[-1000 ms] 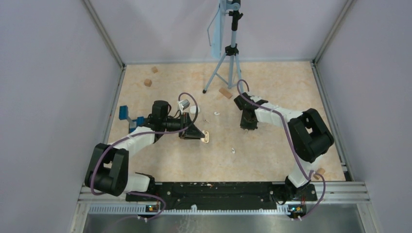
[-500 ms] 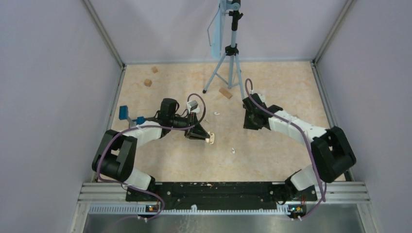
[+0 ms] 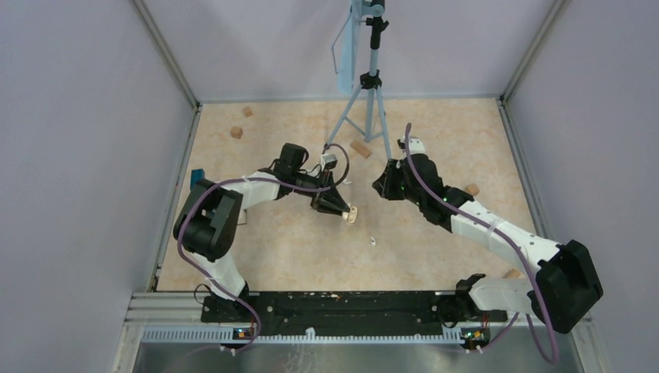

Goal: Insert the wireless bluetooth earbuds into the charging case
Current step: Pick up the right earbud from the center of the board, then insert the right earbud into the right side groove of the charging case.

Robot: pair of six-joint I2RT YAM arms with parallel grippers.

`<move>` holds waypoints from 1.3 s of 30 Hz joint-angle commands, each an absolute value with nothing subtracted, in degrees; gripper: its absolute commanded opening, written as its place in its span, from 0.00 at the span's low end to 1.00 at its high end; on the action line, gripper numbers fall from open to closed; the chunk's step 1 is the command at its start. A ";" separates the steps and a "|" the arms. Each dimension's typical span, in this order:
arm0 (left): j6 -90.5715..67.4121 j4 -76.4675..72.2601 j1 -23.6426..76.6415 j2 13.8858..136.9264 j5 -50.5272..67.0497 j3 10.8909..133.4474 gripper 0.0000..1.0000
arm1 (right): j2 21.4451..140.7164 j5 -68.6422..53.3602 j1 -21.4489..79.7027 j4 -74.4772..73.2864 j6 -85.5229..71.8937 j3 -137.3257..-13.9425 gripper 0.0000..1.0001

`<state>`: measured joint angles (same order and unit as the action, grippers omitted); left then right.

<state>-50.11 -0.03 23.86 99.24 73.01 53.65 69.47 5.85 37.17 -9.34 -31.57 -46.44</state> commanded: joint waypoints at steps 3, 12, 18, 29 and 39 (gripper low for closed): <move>-46.35 6.06 23.82 104.98 81.08 58.30 0.00 | 67.01 1.96 39.20 3.67 -30.76 -45.49 0.11; -35.63 20.09 23.73 108.51 83.30 64.30 0.00 | 63.78 -1.77 41.02 12.22 -29.00 -38.55 0.13; -41.76 16.69 23.80 108.05 81.86 64.48 0.00 | 59.71 -2.63 41.51 19.93 -26.38 -33.23 0.13; -59.92 -5.16 23.82 102.10 76.93 58.66 0.00 | 58.15 6.83 45.45 23.50 -29.06 -31.57 0.10; -46.39 10.59 23.82 104.18 85.23 65.07 0.00 | 58.99 5.65 47.89 30.21 -24.87 -29.15 0.11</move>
<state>-56.84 -0.14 23.99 104.73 79.29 59.31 59.64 5.45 47.09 24.01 -27.16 -30.02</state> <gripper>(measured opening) 0.245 0.188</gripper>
